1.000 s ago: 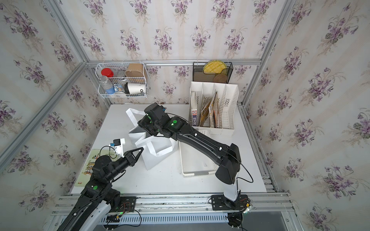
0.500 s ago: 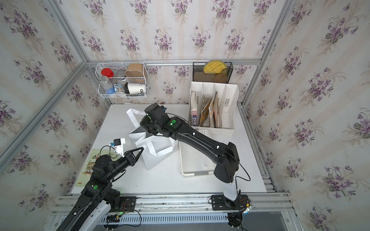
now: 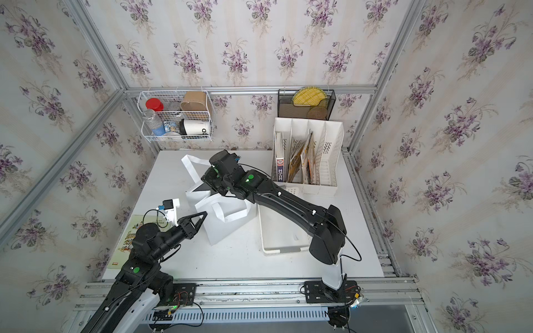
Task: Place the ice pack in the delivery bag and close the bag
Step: Seal the adhesive seal in the delivery bag.
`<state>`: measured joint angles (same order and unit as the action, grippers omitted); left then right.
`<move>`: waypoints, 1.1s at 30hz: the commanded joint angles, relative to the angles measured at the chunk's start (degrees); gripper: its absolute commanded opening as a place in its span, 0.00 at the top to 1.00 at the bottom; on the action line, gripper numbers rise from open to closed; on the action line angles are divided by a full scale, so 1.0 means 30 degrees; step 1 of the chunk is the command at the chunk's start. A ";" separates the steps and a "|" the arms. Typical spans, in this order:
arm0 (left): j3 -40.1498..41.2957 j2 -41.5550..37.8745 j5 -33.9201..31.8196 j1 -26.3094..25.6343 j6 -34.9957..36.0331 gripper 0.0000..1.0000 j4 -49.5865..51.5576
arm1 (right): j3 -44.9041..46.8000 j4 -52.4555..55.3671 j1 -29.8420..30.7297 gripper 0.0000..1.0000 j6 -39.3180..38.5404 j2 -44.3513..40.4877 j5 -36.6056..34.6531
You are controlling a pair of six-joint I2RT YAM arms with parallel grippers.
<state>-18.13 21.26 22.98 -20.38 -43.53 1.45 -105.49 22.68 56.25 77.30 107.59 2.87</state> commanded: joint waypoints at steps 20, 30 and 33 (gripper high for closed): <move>-0.0154 0.2524 -0.0342 -0.0035 -0.0761 0.80 -0.3146 | 0.2356 -0.1535 0.0259 1.00 -0.0682 -0.1978 -0.0042; -0.1027 0.4055 -0.1721 -0.0032 -0.1676 0.92 -0.2350 | 0.3690 -0.1656 0.0624 1.00 -0.1242 -0.3096 -0.0492; -0.1104 0.4077 -0.2124 -0.0032 -0.1949 0.93 -0.2231 | 0.4222 -0.1548 0.0735 1.00 -0.1342 -0.3418 -0.0606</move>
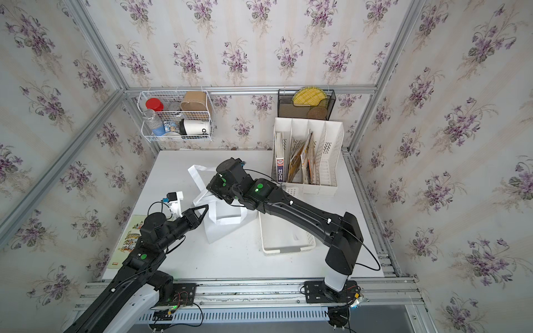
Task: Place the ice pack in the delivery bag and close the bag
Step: Seal the adhesive seal in the delivery bag.
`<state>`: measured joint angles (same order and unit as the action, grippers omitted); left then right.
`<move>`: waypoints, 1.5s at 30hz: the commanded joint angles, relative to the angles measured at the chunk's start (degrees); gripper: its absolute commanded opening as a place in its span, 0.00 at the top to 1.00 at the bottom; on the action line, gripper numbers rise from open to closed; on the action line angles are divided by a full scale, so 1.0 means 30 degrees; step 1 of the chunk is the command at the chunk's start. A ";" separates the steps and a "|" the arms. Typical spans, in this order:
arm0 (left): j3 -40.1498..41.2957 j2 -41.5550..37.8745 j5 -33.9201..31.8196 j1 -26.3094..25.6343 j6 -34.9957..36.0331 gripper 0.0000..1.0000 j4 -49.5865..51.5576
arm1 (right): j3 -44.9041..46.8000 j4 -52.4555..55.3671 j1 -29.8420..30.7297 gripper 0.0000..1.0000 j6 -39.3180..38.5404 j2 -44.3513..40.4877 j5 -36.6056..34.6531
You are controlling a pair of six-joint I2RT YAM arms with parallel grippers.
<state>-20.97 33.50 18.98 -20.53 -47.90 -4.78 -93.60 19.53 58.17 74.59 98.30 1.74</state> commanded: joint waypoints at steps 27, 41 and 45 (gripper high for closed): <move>-0.0827 -0.0208 -0.0859 0.0020 -0.1502 1.00 0.0543 | 0.2876 -0.0966 0.1185 1.00 -0.0556 -0.0646 -0.1985; -0.0687 -0.0448 0.0403 0.0042 -0.1382 0.94 0.0249 | 0.3802 -0.2993 0.1174 1.00 -0.1247 -0.0092 -0.2303; -0.0558 -0.0793 0.0411 0.0019 -0.1293 0.88 0.0623 | 0.4111 -0.3467 0.1168 1.00 -0.1249 -0.0159 -0.2269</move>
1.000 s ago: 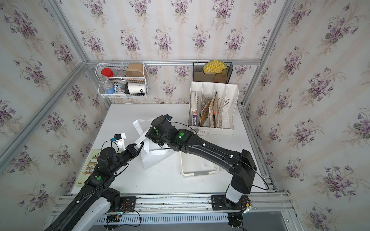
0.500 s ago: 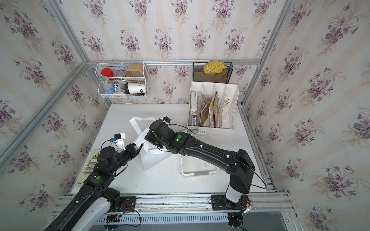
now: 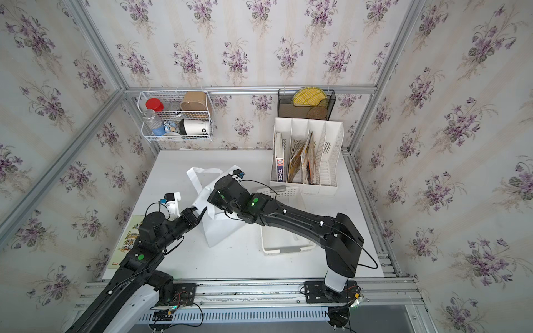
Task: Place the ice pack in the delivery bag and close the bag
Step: Seal the adhesive seal in the delivery bag.
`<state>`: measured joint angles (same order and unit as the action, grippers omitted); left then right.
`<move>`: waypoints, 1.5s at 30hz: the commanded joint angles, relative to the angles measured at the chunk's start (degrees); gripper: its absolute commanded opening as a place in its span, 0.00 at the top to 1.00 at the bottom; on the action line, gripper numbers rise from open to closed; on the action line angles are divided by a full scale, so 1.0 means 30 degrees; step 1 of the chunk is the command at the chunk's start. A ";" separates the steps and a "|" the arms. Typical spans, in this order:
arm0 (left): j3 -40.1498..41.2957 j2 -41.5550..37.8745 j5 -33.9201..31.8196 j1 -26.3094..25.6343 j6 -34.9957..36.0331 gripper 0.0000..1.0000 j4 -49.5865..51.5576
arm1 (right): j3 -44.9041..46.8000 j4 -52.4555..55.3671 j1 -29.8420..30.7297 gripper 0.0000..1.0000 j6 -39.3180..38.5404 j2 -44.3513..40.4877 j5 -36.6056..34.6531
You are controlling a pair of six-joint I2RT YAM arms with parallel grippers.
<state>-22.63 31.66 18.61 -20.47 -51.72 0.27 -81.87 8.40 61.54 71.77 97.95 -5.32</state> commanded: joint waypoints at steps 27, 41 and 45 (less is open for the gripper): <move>0.0442 -0.7422 -0.2029 0.0001 0.0561 0.54 0.3682 | 0.0743 -0.0613 0.0054 1.00 -0.0235 0.0191 0.0258; -0.0698 -0.3025 -0.1397 0.0004 0.0270 0.39 0.1100 | 0.1030 -0.0792 0.0039 1.00 -0.0251 -0.0090 0.0420; -0.0690 -0.2039 -0.1163 -0.0003 -0.0031 0.47 0.0059 | 0.1212 -0.0913 0.0054 1.00 -0.0250 -0.0221 0.0464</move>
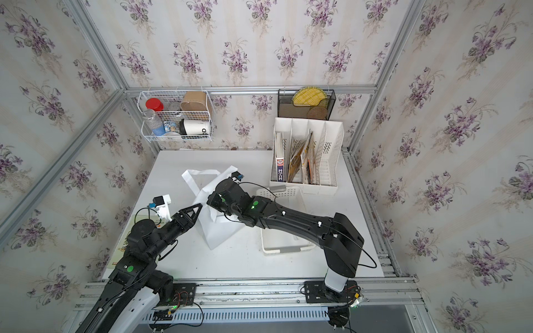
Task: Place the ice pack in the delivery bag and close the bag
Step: Seal the adhesive seal in the delivery bag.
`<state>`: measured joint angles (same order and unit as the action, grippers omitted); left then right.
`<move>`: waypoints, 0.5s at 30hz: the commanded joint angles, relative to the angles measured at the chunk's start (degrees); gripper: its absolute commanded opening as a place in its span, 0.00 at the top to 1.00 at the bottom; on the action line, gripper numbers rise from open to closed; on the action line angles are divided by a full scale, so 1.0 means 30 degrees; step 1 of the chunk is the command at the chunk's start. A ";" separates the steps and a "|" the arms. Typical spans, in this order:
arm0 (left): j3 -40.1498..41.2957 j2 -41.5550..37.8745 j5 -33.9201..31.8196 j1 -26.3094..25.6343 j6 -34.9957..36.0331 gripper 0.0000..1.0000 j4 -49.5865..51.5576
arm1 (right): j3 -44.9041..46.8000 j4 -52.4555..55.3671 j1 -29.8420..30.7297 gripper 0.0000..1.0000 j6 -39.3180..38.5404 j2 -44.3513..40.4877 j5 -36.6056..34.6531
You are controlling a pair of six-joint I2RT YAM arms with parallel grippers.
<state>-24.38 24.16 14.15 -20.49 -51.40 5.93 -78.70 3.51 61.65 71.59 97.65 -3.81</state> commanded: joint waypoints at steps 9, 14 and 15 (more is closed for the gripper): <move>-0.0171 0.1059 -0.0133 0.0004 -0.0372 0.78 -0.1891 | 0.0491 0.0429 0.0001 1.00 -0.0272 -0.0423 0.0063; -0.0258 0.1163 -0.0105 0.0004 -0.0413 0.93 -0.1940 | 0.0652 0.0294 0.0017 1.00 -0.0543 -0.0483 0.0127; -0.0315 0.1220 -0.0131 0.0004 -0.0391 0.96 -0.1757 | 0.0688 0.0270 -0.0001 1.00 -0.0698 -0.0492 0.0143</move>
<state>-24.62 27.55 15.16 -20.62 -52.34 2.61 -76.88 1.63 61.60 71.24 96.51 -3.77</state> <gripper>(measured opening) 0.064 0.071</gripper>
